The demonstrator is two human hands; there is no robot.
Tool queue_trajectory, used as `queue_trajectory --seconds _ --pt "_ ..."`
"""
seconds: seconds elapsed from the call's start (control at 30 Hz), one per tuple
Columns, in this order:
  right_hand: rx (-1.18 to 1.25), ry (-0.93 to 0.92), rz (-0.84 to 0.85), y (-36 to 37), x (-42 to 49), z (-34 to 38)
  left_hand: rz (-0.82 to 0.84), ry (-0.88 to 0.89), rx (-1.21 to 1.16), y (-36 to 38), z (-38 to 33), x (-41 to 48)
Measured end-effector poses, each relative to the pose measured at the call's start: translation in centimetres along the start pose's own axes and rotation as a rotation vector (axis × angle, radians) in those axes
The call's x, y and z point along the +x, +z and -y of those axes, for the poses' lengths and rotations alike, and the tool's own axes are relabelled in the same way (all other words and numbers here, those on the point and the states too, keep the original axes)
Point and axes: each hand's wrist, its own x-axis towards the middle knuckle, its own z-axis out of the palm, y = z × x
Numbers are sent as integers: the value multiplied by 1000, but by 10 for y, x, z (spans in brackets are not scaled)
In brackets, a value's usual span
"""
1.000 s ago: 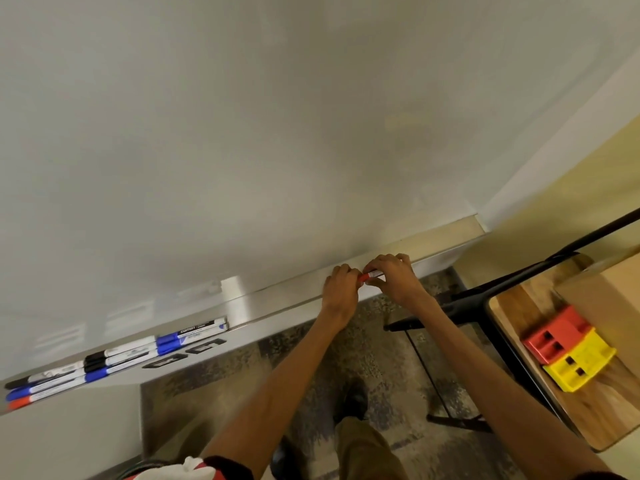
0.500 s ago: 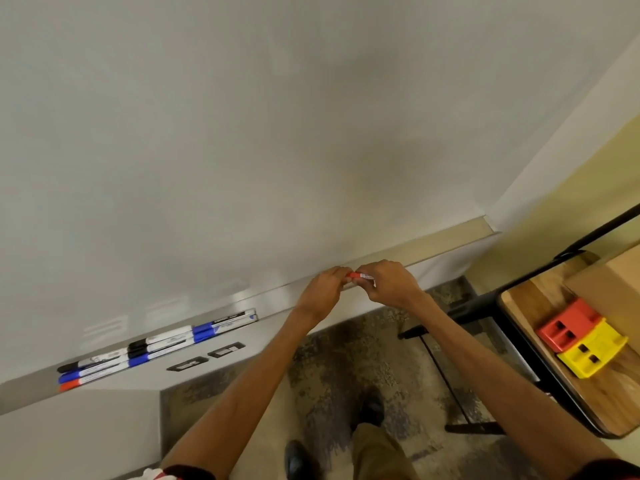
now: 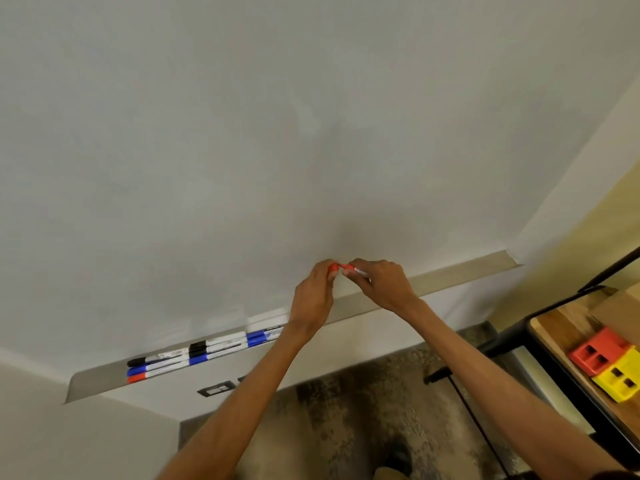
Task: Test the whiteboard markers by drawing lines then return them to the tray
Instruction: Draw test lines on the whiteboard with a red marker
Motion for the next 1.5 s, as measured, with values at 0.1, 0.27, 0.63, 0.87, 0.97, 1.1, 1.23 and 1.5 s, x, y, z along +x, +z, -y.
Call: queue_trajectory --seconds 0.1,0.27,0.63,0.87,0.97,1.1,1.23,1.5 --pt "49 -8 -115 -11 20 35 -153 -28 -64 -34 -7 4" --pt "188 12 -241 -29 51 86 -294 42 -60 -81 -14 17" --pt "462 -349 -508 -113 116 204 -670 212 -69 -214 -63 54" --pt "724 -540 -472 -182 165 273 -941 371 106 -321 -103 88" --pt "746 -631 -491 -207 186 299 -1019 392 158 -362 -117 103" --pt "673 -716 -564 -234 212 327 -1069 439 283 -412 -133 126" --pt "667 -748 -655 -260 231 352 -1068 400 302 -449 -151 147" --pt "1056 -576 -763 -314 269 385 -1106 437 393 -491 -173 185"
